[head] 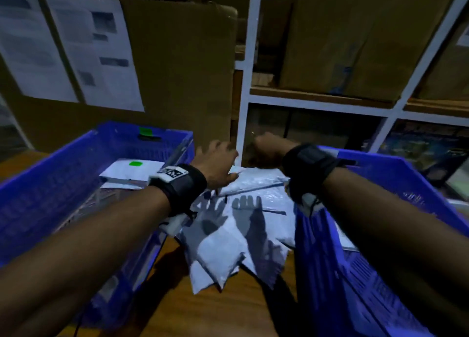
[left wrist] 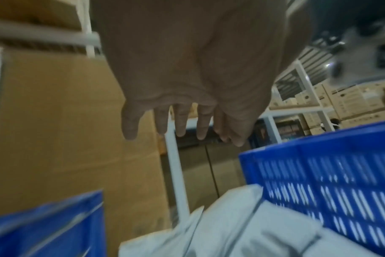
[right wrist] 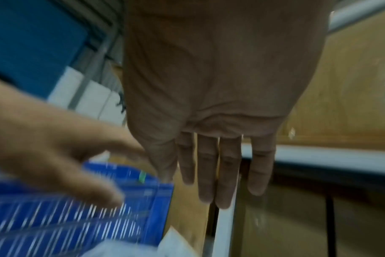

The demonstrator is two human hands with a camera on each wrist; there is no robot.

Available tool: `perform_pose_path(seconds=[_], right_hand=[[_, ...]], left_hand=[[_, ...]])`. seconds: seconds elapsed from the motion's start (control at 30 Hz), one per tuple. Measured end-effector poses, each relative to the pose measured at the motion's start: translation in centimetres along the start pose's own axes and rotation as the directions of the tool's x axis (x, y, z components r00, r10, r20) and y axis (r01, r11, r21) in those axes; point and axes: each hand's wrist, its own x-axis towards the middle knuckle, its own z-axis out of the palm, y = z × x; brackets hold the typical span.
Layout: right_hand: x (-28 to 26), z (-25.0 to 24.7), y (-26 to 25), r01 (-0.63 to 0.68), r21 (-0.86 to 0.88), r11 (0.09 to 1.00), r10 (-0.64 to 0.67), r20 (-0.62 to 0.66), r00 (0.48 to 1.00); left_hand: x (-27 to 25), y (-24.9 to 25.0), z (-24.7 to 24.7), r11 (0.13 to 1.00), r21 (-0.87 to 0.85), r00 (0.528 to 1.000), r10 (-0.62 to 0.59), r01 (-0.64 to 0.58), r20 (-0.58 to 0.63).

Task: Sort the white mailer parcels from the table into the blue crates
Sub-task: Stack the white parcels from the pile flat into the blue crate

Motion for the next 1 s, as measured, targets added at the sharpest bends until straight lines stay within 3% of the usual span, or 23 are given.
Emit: perform_pose_path(seconds=[0.1, 0.2, 0.3, 0.53, 0.77, 0.87, 1.0], right_hand=[[1.2, 4.1, -0.9, -0.08, -0.014, 0.997, 0.081, 0.019, 0.997], [2.1, 8.2, -1.5, -0.108, -0.175, 0.979, 0.106, -0.023, 0.994], [2.7, 11.6, -1.9, -0.096, -0.302, 0.948, 0.08, -0.066, 0.995], [4.6, 14.4, -2.3, -0.181, -0.338, 0.924, 0.148, -0.121, 0.981], [5.3, 12.9, -1.4, -0.18, -0.239, 0.954, 0.136, -0.189, 0.973], [4.6, 9.7, -0.5, -0.207, -0.199, 0.958, 0.143, -0.294, 0.945], [2.9, 4.2, 1.1, -0.257, -0.185, 0.949, 0.16, -0.423, 0.892]], left_hand=[[-0.1, -1.9, 2.4, 1.0, -0.031, 1.0, -0.002, 0.003, 0.031], [0.1, -3.1, 4.4, 1.0, 0.01, 0.997, 0.014, -0.015, 0.069], [0.1, -3.8, 6.0, 0.995, 0.067, 0.997, 0.075, -0.076, 0.018], [0.9, -4.0, 8.4, 0.997, -0.022, 0.997, 0.077, -0.078, -0.024], [1.4, -3.5, 8.5, 1.0, -0.022, 0.996, 0.02, -0.022, -0.084], [1.1, -3.7, 7.6, 0.998, -0.04, 0.979, -0.048, 0.041, -0.197], [0.6, -3.5, 7.1, 0.998, -0.03, 0.92, -0.055, 0.047, -0.387]])
